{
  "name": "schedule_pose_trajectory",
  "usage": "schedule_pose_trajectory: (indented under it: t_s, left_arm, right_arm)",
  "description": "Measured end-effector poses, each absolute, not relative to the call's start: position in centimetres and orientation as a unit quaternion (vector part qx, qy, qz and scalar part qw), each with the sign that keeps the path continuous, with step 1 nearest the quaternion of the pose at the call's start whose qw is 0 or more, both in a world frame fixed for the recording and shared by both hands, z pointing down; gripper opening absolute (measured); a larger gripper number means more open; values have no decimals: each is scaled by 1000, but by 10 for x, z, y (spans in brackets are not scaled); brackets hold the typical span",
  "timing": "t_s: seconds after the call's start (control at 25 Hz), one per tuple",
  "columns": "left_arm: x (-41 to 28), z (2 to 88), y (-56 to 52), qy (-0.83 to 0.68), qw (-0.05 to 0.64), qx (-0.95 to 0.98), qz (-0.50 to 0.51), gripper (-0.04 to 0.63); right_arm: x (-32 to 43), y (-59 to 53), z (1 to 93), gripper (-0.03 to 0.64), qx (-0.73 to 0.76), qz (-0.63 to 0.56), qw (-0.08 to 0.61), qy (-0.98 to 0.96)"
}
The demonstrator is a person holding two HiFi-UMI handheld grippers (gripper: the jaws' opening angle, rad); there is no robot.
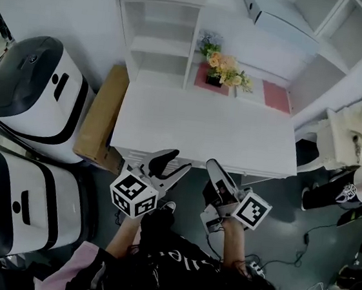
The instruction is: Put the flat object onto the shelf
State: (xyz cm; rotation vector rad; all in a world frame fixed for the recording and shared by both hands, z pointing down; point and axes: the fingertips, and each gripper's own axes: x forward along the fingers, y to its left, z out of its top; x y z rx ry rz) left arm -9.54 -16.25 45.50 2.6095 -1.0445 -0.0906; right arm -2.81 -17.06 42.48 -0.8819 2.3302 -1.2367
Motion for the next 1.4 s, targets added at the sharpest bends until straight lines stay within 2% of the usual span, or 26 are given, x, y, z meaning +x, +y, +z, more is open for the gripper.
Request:
schedule_pose_trajectory:
  t_s: [0.36, 0.6, 0.72, 1.4]
  left_arm:
    - [-66, 450, -78, -397, 162, 903, -34, 166]
    - [-49, 456, -11, -409, 170, 895, -42, 85]
    - [-44, 459, 22, -419, 179, 889, -48, 65]
    - [-57, 463, 116, -455, 192, 868, -59, 40]
  right_arm:
    - [-5, -88, 428, 81, -279, -432, 153, 844]
    - [8, -26, 438, 81, -270, -434, 141, 848]
    - [16, 3, 444, 81, -271, -430, 123, 852]
    - [0, 90, 450, 81, -229, -407, 95, 879]
